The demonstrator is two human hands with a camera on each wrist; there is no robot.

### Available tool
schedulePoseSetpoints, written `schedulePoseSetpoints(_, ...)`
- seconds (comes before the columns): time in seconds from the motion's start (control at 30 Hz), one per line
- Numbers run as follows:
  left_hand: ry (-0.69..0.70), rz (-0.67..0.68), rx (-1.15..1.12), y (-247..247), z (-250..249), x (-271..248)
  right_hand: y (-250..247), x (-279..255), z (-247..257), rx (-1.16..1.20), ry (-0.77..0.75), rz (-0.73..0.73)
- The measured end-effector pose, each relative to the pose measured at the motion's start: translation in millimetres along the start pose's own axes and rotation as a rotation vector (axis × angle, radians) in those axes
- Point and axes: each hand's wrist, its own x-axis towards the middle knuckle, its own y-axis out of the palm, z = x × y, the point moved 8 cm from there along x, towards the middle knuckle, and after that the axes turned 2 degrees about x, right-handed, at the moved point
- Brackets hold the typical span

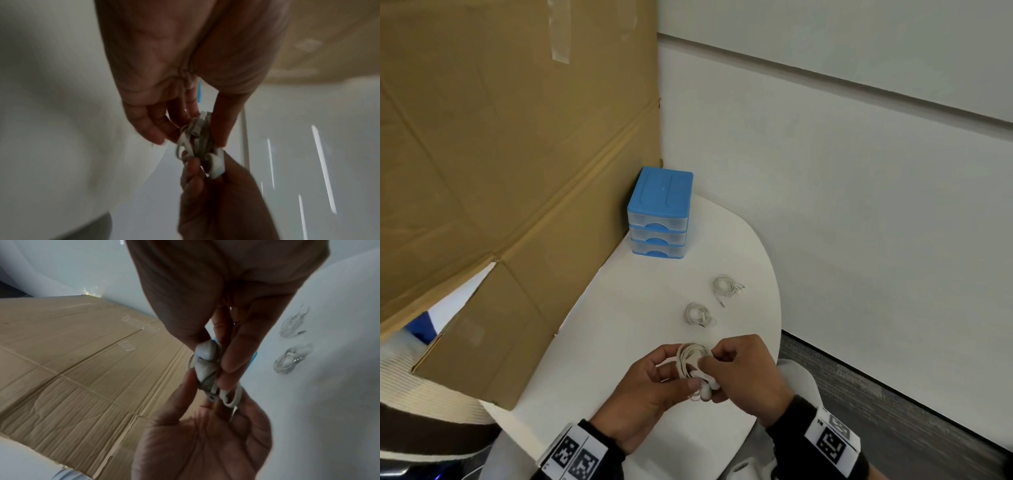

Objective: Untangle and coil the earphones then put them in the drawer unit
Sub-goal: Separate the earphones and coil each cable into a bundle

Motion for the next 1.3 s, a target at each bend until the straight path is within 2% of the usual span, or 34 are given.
schedulePoseSetpoints(0.13,-0.096,0.121,-0.230,4.7,8.3,-0.2,4.9,-1.8,1.2,0.052,0.021,0.039)
schedulePoseSetpoints(0.27,-0.126,0.238,-0.423,5.3,15.8,1.0,4.5,0.0,-1.1,0.093,0.046,0.054)
schedulePoseSetpoints(0.33,-0.116,0.275,-0.440,9.2,18.4,1.1,3.9,0.0,-3.6,0.075,0.050,0.055)
schedulePoseSetpoints(0.47,-0.059,0.267,-0.316,19.1,21.8,1.0,3.5,-0.4,-6.5,-0.040,0.022,0.048)
schedulePoseSetpoints(0.57,-0.051,0.180,-0.296,16.0,25.6,6.0,2.8,-1.4,-3.3,-0.123,-0.031,0.021)
schedulePoseSetpoints(0.67,-0.028,-0.023,-0.268,5.8,24.6,12.2,1.8,-2.6,2.8,-0.235,-0.114,-0.034)
schedulePoseSetpoints(0.8,0.070,-0.282,0.057,-7.6,11.4,7.9,-1.6,2.5,5.4,-0.337,-0.194,-0.111)
schedulePoseSetpoints(0.9,0.103,-0.337,0.177,-13.3,4.3,5.0,-0.8,5.6,5.8,-0.398,-0.215,-0.101)
schedulePoseSetpoints(1.0,0.092,-0.363,0.100,-25.1,-1.3,4.7,-2.0,7.8,7.9,-0.425,-0.224,-0.084)
schedulePoseSetpoints(1.13,0.149,-0.268,0.120,-30.6,-10.9,8.6,1.1,10.7,17.6,-0.586,-0.265,-0.010)
schedulePoseSetpoints(1.2,0.186,-0.164,0.301,-24.8,-19.2,13.1,8.7,9.4,24.6,-0.778,-0.322,0.056)
schedulePoseSetpoints(1.3,0.158,0.048,0.561,-0.8,-27.0,17.4,19.7,3.6,39.7,-1.044,-0.469,0.118)
